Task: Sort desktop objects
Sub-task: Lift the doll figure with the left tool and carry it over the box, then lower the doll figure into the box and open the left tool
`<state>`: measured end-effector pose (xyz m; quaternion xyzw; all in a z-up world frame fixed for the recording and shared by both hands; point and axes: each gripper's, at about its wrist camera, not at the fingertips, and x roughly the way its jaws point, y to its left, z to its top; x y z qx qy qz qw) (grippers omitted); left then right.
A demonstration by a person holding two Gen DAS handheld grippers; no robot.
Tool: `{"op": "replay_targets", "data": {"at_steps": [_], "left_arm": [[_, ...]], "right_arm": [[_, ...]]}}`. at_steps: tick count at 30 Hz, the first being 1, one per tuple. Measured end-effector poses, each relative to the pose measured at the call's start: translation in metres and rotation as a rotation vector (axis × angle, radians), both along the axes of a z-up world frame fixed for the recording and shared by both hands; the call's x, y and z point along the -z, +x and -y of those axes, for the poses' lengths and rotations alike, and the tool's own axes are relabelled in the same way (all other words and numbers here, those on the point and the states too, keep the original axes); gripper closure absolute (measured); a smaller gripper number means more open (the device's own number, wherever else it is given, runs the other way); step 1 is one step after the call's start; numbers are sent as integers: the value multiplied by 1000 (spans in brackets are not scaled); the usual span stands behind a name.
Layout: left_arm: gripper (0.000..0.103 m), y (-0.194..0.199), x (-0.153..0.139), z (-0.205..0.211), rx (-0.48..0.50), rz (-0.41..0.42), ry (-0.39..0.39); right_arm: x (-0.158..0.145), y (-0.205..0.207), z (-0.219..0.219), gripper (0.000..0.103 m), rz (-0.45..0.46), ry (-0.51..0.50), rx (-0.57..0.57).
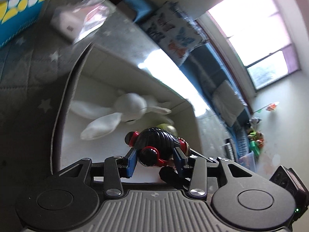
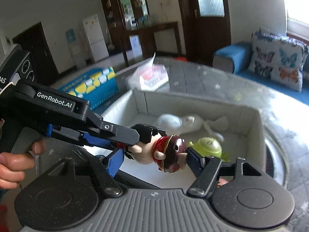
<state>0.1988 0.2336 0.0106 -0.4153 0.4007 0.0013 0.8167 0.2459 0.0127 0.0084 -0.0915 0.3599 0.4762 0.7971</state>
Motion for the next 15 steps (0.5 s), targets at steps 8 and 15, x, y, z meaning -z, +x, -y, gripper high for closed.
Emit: {"op": "replay_targets", "data": {"at_steps": [8,15], "left_arm": [[61,12,12,-6,-13,-83,-6],[62,14,13,-7,-9,-83,-18]], "right_arm": [[21,17,-18,33,-68,-72,-29],[31,28,-24,33,-88,-92,-8]]}}
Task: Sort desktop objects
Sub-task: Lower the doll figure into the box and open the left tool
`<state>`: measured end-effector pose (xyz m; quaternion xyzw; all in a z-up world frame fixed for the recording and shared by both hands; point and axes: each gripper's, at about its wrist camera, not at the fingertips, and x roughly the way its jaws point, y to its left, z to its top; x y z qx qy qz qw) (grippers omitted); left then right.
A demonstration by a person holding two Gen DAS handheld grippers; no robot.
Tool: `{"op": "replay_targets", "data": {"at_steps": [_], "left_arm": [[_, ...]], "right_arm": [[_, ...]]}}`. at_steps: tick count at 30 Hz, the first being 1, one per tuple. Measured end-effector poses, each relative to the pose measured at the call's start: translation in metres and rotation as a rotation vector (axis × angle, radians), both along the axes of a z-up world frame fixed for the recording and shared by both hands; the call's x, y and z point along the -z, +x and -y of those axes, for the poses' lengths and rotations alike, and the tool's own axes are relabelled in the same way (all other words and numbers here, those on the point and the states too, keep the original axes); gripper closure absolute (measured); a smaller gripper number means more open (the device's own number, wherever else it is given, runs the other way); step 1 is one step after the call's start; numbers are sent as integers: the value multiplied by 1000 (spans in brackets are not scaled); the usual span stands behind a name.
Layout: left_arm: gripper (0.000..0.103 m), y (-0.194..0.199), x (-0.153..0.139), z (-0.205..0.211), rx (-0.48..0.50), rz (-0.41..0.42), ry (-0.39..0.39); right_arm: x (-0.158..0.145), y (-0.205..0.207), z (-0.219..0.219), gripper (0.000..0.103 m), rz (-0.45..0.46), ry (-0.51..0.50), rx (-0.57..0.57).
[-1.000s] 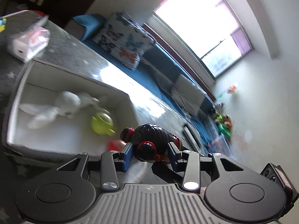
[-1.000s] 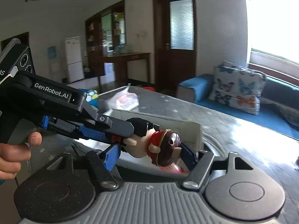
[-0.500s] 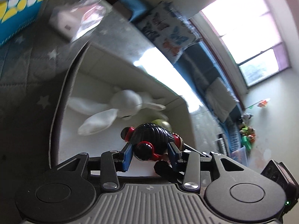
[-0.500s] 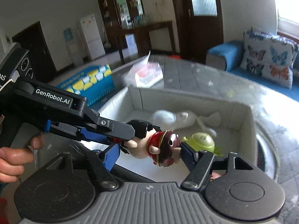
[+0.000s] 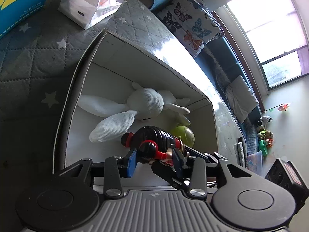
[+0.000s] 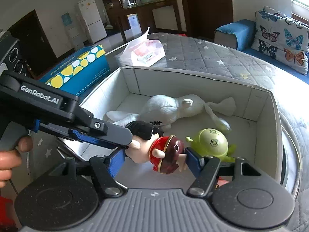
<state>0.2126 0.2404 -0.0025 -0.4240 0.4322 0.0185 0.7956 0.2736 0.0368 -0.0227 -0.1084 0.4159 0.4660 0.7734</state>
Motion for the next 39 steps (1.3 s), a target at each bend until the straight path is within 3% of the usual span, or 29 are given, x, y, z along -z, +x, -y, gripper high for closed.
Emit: {"op": "replay_targets", "data": {"at_steps": [24,39], "left_arm": [[63,10,-5,-8,-43,45,-42],[63,6,-15,6,7,84,7]], "right_arm": [[-12,11,2,33,84,30,63],[-9,12,13,33,105,27,99]]}}
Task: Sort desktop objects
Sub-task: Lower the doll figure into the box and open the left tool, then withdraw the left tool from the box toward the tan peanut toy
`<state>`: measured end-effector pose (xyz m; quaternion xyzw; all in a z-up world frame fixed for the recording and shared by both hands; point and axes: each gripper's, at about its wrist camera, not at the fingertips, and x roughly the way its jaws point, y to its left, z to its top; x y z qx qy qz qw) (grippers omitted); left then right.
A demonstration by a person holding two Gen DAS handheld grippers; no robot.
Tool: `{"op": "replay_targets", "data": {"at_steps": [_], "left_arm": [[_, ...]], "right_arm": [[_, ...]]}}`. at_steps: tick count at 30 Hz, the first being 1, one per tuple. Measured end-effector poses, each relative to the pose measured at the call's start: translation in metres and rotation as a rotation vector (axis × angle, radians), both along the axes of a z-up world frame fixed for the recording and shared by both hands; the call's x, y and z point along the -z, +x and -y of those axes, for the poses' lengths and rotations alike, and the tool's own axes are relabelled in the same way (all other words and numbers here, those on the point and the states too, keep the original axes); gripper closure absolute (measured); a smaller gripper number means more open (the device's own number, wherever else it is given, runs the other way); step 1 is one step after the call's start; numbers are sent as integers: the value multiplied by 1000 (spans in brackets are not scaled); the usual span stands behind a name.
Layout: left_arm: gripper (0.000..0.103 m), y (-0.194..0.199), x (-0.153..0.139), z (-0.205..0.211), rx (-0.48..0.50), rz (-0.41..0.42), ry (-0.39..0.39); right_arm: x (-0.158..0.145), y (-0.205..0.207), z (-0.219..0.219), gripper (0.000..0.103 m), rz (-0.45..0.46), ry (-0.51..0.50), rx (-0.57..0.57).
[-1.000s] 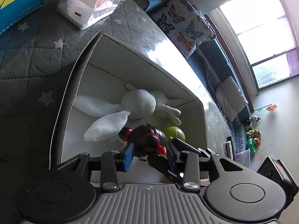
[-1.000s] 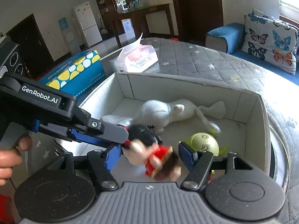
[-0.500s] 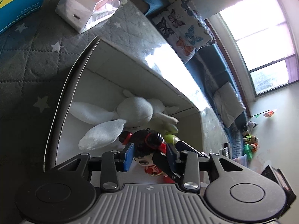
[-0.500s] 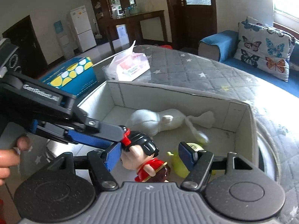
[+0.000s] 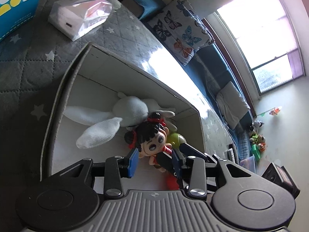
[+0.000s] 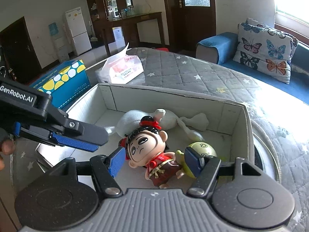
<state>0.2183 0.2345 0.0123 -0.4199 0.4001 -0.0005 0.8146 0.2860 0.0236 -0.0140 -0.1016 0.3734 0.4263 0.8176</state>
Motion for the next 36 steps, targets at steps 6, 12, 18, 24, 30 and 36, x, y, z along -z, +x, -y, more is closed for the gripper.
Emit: {"op": "replay_targets", "data": {"at_steps": [6,12,18,24,30,36], "left_arm": [[63,-8,-10,14,30,18,71],[63,-19,-15,30,58,37,122],[63,-31,-16,50,90,36,173],[63,-48,-24,68,110,65,246],[63,-66,-29,86,128,105,283],[63,-78,-26,108,166,123,313]], "right_arm": [[-10,-13,15,32,16,25,0],[-17,-33,34,27,26,54,-2],[-22,-58,51,27,59,61,-12],[-28,-78,71,21,80,89,-4],[-26,-99,91,20,97,88,4],[-23,-118,108,20,110,78,10]]}}
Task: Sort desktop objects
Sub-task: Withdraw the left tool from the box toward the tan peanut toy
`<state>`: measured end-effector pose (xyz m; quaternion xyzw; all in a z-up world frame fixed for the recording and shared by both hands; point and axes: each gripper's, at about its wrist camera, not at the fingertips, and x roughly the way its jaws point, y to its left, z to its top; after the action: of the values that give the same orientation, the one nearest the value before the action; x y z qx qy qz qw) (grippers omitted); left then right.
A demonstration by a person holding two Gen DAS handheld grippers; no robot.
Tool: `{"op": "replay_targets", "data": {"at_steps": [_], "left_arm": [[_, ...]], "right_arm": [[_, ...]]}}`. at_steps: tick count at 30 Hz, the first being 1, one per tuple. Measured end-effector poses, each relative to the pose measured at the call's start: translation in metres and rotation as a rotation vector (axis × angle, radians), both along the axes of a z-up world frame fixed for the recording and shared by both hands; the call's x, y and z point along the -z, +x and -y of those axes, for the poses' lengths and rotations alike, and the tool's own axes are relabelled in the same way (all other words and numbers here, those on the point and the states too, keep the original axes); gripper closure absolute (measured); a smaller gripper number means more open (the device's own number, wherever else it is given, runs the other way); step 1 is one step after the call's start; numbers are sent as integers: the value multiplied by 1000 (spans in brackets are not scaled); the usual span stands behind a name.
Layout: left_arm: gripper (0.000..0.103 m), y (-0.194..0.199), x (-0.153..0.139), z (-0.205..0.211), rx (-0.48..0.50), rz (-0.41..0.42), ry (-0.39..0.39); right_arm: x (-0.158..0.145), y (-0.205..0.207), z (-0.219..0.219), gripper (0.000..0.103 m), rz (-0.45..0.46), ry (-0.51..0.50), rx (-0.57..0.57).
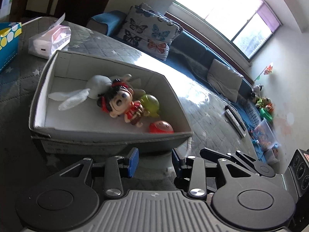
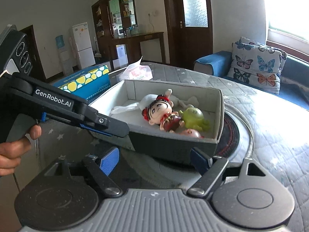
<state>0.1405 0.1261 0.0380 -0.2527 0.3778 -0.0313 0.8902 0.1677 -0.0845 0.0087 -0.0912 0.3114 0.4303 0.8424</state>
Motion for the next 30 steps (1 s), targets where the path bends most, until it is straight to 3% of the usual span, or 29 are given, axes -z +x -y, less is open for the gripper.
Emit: {"op": "replay_targets", "data": {"at_steps": [12,24,30], "left_arm": [[63,-26,12,38,28,26,129],[63,-49,20,63,57,37,198],[63,-60,27,70,76,26,191]], "right_arm": [[11,-38,34,15,9,-9,34],[17,-71,66,9,16,17,90],[23,-85,78,9,17,12,119]]}}
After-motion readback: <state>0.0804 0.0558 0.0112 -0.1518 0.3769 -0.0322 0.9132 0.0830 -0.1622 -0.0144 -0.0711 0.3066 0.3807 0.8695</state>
